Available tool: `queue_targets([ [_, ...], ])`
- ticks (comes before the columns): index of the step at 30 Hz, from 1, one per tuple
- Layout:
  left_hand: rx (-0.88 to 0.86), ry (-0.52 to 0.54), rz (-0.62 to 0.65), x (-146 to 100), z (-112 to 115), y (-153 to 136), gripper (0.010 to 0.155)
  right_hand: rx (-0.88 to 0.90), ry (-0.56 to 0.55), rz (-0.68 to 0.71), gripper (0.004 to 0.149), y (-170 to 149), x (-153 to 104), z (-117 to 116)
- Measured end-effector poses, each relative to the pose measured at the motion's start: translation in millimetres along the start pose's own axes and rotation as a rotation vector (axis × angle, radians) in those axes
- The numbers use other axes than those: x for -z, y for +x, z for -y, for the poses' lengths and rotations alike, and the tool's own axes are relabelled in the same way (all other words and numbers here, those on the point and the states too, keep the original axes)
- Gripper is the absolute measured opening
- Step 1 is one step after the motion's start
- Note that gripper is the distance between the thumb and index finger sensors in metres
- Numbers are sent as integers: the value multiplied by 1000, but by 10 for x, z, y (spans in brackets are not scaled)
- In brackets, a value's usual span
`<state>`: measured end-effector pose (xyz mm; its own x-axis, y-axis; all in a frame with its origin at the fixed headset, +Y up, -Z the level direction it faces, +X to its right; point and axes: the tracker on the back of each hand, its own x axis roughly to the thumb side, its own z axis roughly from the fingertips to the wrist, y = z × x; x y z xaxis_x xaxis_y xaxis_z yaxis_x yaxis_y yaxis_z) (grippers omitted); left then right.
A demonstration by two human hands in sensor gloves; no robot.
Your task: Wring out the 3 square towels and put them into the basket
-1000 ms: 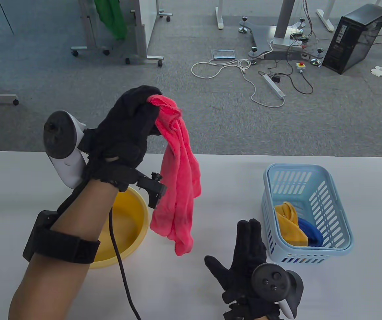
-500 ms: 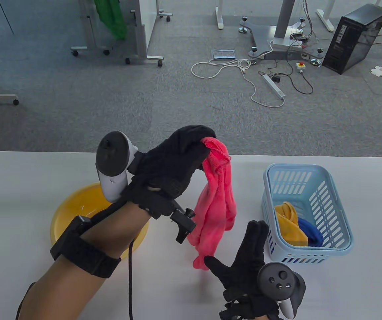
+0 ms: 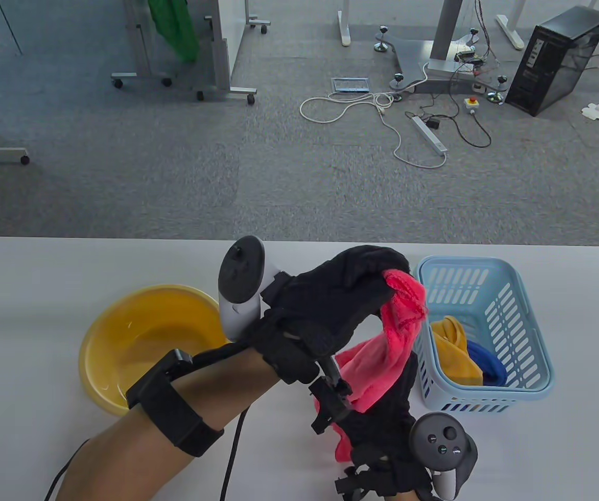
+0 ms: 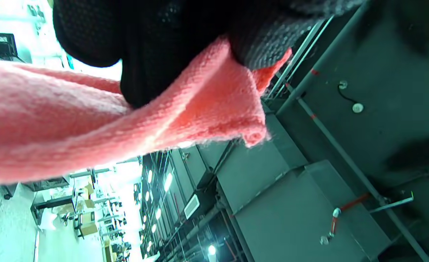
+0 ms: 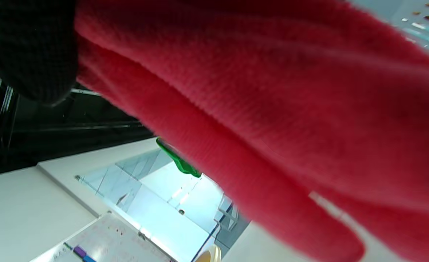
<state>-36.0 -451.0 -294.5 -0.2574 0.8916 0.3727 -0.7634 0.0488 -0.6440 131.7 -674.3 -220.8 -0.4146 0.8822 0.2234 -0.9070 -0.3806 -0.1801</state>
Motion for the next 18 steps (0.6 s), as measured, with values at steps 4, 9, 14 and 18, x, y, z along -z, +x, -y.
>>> queue_targets([
  [4,-71,15,23,-16,57,-71,44,-41,-15,59,115,50,3,10],
  [9,-78,26,7,-54,8,-103,44,-24,-21,61,88,26,11,-7],
  [14,-85,29,19,-114,-37,-59,44,78,-13,102,48,-22,34,-9],
  [18,-89,42,17,-159,-92,-66,44,123,20,121,42,-49,47,-2],
])
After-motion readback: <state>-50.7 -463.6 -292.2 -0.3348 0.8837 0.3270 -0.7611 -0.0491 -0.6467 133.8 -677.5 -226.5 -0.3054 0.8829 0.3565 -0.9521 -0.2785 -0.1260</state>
